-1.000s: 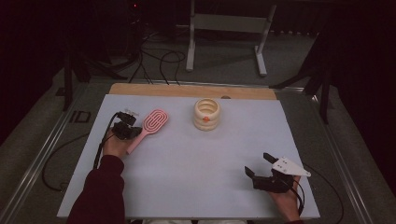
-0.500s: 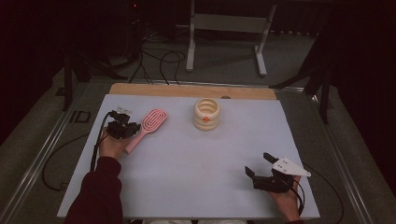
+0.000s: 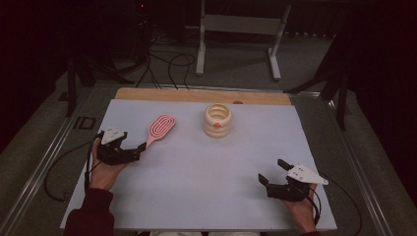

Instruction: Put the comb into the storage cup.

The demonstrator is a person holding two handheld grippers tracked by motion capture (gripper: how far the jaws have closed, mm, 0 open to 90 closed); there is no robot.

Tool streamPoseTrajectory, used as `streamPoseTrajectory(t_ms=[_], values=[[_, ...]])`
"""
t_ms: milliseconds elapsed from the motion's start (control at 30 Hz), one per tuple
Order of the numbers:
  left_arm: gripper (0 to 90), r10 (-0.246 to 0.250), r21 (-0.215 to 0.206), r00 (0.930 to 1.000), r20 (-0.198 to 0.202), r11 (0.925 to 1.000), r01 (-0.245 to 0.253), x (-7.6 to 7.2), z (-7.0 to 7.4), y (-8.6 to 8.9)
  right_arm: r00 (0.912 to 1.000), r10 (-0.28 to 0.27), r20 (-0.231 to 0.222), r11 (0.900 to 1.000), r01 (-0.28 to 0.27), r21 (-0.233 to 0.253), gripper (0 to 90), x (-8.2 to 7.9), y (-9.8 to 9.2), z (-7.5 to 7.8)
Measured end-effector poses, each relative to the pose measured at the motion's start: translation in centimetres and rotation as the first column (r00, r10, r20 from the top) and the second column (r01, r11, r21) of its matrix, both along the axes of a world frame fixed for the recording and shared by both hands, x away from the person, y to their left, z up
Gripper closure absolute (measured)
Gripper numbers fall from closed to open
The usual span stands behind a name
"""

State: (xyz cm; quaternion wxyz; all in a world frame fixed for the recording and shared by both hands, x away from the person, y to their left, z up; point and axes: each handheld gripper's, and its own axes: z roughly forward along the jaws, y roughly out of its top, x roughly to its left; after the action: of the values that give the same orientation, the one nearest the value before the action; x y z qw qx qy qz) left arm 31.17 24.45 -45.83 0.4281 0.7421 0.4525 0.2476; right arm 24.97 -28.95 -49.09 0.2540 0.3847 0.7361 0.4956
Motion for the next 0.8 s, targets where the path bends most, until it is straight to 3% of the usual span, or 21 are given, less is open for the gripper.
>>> streamPoseTrajectory(t_ms=[100,200,267,367,533,667,800], values=[[10.5,0.002,-0.016,0.9997,0.025,0.9999,-0.002,-1.6,-0.4,0.3,1.0,0.004,0.006,1.0,-0.004,-0.002,9.2,0.1,0.0,0.2],[7.5,0.005,0.006,0.9996,0.029,1.0,-0.005,-2.8,-1.0,0.4,0.9998,0.008,0.019,1.0,-0.008,0.002,9.2,0.2,0.1,0.3],[5.4,-0.007,-0.007,0.9992,0.04,0.9999,0.008,-3.7,-1.3,0.6,0.9997,0.012,0.022,1.0,-0.012,0.006,9.2,0.2,0.1,0.4],[0.6,-0.02,0.009,0.9991,0.037,0.9998,0.019,-4.5,-1.5,0.6,0.9995,0.024,0.023,1.0,-0.024,0.009,9.2,0.3,0.1,0.4],[0.1,-0.018,-0.019,0.9989,0.044,0.9996,0.019,-5.9,-1.7,0.9,0.999,0.033,0.03,0.999,-0.033,0.006,9.2,0.4,0.1,0.3],[0.0,-0.004,-0.002,0.9973,0.074,1.0,0.004,-7.0,-2.1,1.2,0.999,0.03,0.032,1.0,-0.03,0.003,9.2,0.3,0.0,0.2],[0.0,0.01,-0.012,0.9965,0.083,0.9999,-0.009,-7.4,-2.1,1.6,0.9992,0.022,0.032,1.0,-0.023,0.012,9.2,0.0,-0.2,0.1]])
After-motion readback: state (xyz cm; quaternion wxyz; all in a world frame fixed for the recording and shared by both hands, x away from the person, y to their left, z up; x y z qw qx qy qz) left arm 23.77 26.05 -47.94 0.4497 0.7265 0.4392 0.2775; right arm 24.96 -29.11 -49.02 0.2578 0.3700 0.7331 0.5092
